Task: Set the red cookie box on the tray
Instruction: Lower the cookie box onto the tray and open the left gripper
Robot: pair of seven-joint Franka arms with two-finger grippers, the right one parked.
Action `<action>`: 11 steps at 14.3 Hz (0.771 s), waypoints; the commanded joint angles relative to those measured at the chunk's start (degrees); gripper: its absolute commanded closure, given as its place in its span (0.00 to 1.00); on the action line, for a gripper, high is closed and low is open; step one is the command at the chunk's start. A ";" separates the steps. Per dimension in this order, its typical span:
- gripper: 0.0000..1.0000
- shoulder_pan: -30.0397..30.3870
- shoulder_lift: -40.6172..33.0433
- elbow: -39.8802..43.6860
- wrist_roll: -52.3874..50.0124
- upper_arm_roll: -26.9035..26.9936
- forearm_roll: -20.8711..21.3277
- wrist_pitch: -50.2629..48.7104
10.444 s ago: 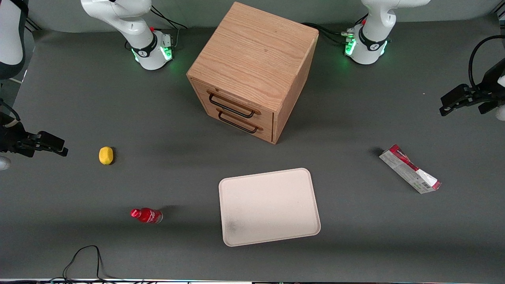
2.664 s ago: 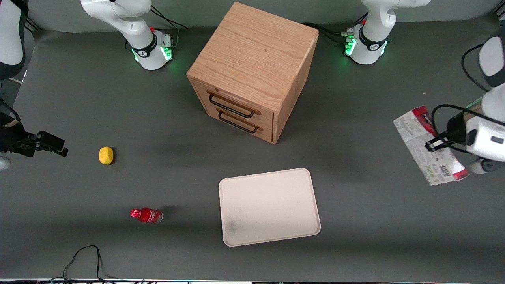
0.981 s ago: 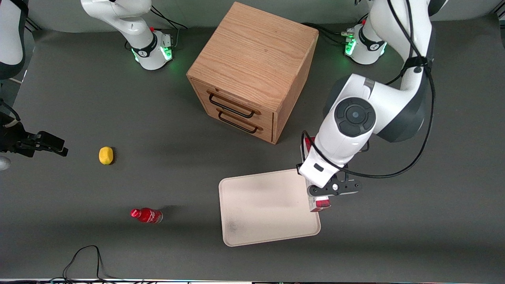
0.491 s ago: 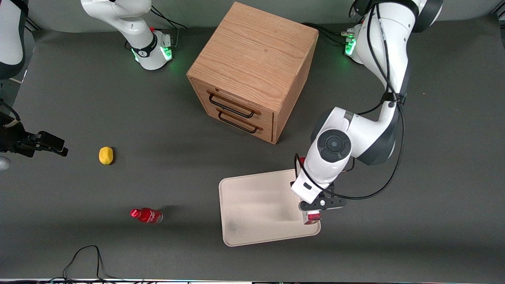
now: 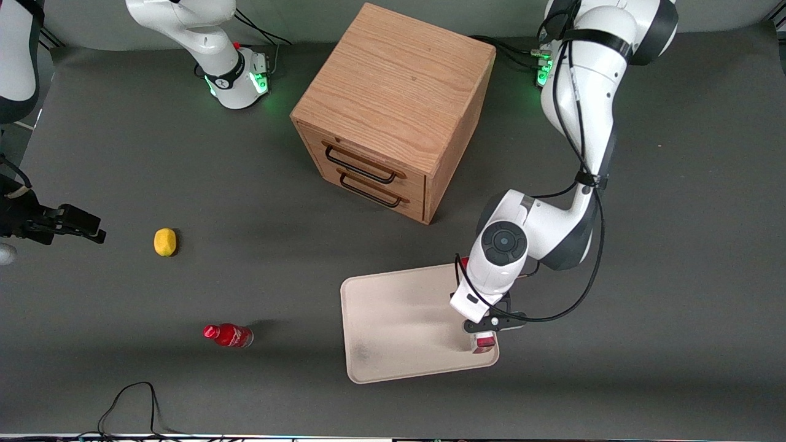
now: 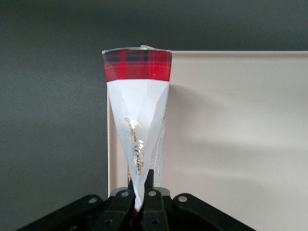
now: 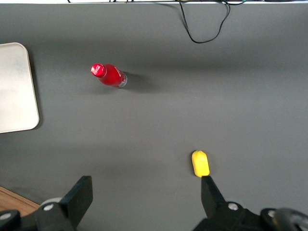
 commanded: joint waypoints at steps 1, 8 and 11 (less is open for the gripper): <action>1.00 -0.51 0.18 -0.74 -1.84 0.59 1.76 1.03; 0.00 -0.60 0.80 -0.92 -2.55 0.59 3.52 0.86; 0.00 -0.51 0.72 -0.92 -2.64 0.59 3.97 0.77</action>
